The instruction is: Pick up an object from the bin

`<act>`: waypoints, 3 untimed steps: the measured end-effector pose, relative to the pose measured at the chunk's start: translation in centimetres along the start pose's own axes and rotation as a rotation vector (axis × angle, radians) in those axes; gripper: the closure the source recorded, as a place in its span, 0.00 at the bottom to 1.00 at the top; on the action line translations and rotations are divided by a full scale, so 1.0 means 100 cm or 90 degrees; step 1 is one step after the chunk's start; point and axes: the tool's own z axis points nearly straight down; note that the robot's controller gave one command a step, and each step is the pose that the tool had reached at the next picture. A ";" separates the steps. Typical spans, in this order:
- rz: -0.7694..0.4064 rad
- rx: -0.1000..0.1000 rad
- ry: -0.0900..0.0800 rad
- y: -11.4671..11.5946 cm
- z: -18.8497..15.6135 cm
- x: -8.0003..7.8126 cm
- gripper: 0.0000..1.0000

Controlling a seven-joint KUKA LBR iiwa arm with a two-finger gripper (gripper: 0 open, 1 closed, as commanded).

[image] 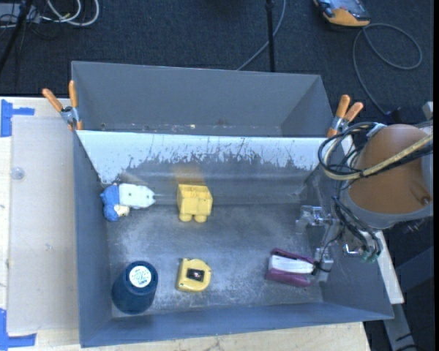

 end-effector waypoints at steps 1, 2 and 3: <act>-0.048 -0.001 0.004 -0.001 0.048 0.006 0.00; -0.167 -0.001 0.002 -0.006 0.076 0.011 1.00; -0.168 -0.001 0.002 -0.005 0.076 0.011 1.00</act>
Offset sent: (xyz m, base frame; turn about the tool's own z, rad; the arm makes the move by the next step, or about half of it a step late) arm -0.0106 -0.0065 -0.0751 -0.2612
